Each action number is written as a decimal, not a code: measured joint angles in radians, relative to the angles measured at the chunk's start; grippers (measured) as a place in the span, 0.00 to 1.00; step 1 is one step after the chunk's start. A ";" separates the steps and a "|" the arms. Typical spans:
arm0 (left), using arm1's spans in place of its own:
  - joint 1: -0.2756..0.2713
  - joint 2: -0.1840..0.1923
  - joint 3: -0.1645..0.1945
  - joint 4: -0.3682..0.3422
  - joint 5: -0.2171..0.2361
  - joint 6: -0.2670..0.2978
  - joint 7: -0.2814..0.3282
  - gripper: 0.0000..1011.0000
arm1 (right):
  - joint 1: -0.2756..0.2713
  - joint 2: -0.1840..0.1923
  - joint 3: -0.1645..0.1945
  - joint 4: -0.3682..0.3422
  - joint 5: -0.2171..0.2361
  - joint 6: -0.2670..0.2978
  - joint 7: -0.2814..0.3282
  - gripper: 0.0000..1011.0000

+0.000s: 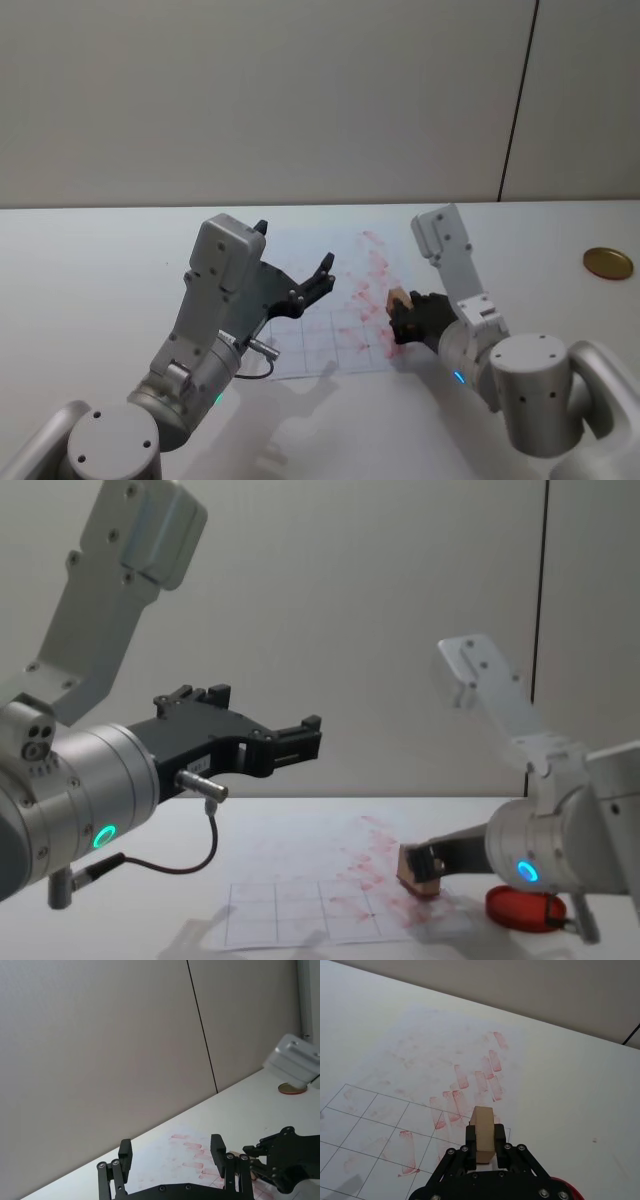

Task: Use the one hand to pick up the stamp and affix it onto the A4 paper.

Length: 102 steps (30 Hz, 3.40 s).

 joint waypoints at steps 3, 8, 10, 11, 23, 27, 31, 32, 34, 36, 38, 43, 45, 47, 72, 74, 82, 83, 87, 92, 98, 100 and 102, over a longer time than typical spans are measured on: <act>0.000 0.000 0.000 0.000 0.000 0.000 0.000 0.98 | 0.017 -0.009 -0.001 0.034 -0.003 -0.003 0.006 0.20; 0.000 0.000 0.000 0.000 0.000 0.000 0.000 0.98 | 0.042 -0.021 0.000 0.082 -0.005 -0.005 0.019 0.20; 0.000 0.000 0.000 0.000 0.000 0.000 0.000 0.98 | 0.050 -0.024 -0.001 0.096 -0.005 -0.005 0.023 0.20; 0.000 0.000 0.000 0.000 0.000 0.000 0.000 0.98 | 0.052 -0.026 -0.001 0.101 -0.005 -0.005 0.024 0.20; 0.000 0.000 0.000 0.000 0.000 0.000 0.000 0.98 | 0.080 -0.042 -0.002 0.158 0.000 -0.001 0.042 0.20; 0.000 0.000 0.000 0.000 0.000 0.000 0.000 0.98 | 0.084 -0.045 -0.003 0.167 -0.001 0.003 0.046 0.20; 0.000 0.000 0.000 0.000 0.000 0.000 0.000 0.98 | 0.087 -0.048 -0.003 0.171 -0.001 0.006 0.049 0.20; 0.000 0.000 0.000 0.000 0.000 0.000 0.000 0.98 | 0.087 -0.048 -0.003 0.171 0.000 0.008 0.052 0.20; 0.000 0.000 0.000 0.000 0.000 0.000 0.000 0.98 | 0.087 -0.049 -0.003 0.171 0.001 0.011 0.052 0.20; 0.000 0.000 0.000 0.000 0.000 0.000 0.000 0.98 | 0.087 -0.048 -0.003 0.171 0.001 0.011 0.053 0.20; 0.000 0.000 0.000 0.000 0.000 0.000 0.000 0.98 | 0.086 -0.047 -0.002 0.164 0.001 0.012 0.052 0.20; 0.000 0.000 0.000 0.000 0.000 0.000 0.000 0.98 | 0.077 -0.042 0.001 0.131 0.001 0.014 0.045 0.20; 0.000 0.000 0.000 0.000 0.000 0.000 0.000 0.98 | 0.070 -0.038 0.004 0.109 0.000 0.015 0.039 0.20; 0.000 0.000 0.000 0.000 0.000 0.000 0.000 0.98 | 0.061 -0.034 0.007 0.086 -0.001 0.015 0.031 0.20; 0.000 0.000 0.000 0.000 0.000 0.000 0.000 0.98 | -0.027 0.040 0.093 -0.248 0.069 0.025 -0.079 0.20; 0.000 0.000 0.000 0.000 0.000 0.000 0.000 0.98 | -0.039 0.046 0.100 -0.268 0.081 0.034 -0.083 0.20; 0.000 0.000 0.000 0.000 0.000 0.000 0.000 0.98 | -0.082 0.065 0.118 -0.314 0.122 0.067 -0.091 0.20; 0.000 0.000 0.000 0.000 0.000 0.000 0.000 0.98 | -0.091 0.068 0.121 -0.319 0.128 0.072 -0.091 0.20; 0.000 0.000 0.000 0.000 0.000 0.000 0.000 0.98 | -0.115 0.077 0.126 -0.330 0.143 0.084 -0.088 0.20; 0.000 0.000 0.000 0.000 0.000 0.000 0.000 0.98 | -0.142 0.086 0.129 -0.334 0.155 0.095 -0.079 0.20; 0.000 0.000 0.000 0.000 0.000 0.000 0.000 0.98 | -0.162 0.091 0.129 -0.328 0.160 0.104 -0.066 0.20; 0.000 0.000 0.000 0.000 0.000 0.000 0.000 0.98 | -0.169 0.092 0.129 -0.321 0.161 0.107 -0.060 0.20; 0.000 0.000 0.000 0.000 0.000 0.000 0.000 0.98 | -0.172 0.092 0.128 -0.316 0.161 0.109 -0.057 0.20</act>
